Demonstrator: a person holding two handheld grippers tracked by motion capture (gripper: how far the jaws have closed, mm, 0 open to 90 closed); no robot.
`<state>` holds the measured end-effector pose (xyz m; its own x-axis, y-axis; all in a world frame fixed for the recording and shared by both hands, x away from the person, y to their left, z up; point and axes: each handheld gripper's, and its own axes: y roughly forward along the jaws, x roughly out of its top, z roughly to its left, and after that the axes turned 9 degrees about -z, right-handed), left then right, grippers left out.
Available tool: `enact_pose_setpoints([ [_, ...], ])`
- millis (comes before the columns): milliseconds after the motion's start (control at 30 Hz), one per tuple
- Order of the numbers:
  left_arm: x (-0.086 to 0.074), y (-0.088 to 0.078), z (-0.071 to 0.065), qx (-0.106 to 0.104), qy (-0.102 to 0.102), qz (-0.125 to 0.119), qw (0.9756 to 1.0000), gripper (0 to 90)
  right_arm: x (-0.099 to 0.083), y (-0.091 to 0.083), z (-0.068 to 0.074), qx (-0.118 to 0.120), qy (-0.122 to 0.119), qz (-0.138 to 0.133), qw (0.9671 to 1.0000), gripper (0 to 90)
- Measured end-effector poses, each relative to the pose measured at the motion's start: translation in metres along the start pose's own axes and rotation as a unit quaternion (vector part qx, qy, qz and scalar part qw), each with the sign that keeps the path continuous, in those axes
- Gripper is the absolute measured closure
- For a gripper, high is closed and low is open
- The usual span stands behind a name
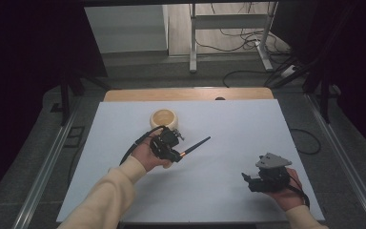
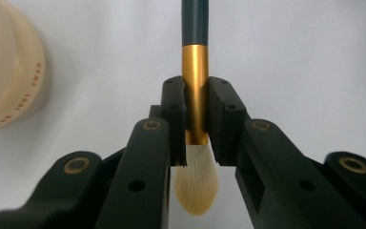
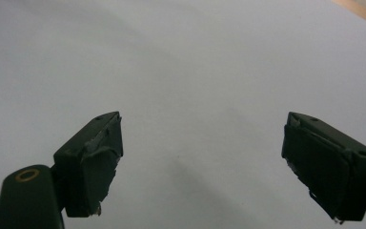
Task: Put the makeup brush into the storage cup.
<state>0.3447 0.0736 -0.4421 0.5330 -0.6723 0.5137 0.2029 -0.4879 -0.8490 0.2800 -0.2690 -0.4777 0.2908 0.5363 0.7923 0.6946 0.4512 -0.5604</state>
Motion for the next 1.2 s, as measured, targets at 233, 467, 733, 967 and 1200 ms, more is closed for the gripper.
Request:
enact_pose_setpoints([
  [233,-0.003,0.002,-0.005,-0.009,0.007,0.003,0.9999,79.2,0.009,0.006,0.010,0.007,-0.032,-0.004,0.9995,14.7],
  [467,-0.006,0.004,-0.007,-0.015,0.010,0.003,0.9998,79.2,0.014,0.012,0.015,0.006,-0.046,-0.002,0.9989,14.6],
  [733,-0.007,0.005,-0.008,-0.018,0.011,0.002,0.9998,79.2,0.023,0.022,0.023,0.010,-0.073,0.000,0.9973,13.6],
  [967,-0.007,0.003,-0.008,-0.019,0.012,0.000,0.9997,79.2,0.029,0.027,0.025,0.007,-0.080,-0.004,0.9968,13.7],
  [1200,-0.006,0.001,-0.009,-0.021,0.011,-0.002,0.9997,79.2,0.039,0.032,0.029,0.006,-0.097,-0.010,0.9952,14.0],
])
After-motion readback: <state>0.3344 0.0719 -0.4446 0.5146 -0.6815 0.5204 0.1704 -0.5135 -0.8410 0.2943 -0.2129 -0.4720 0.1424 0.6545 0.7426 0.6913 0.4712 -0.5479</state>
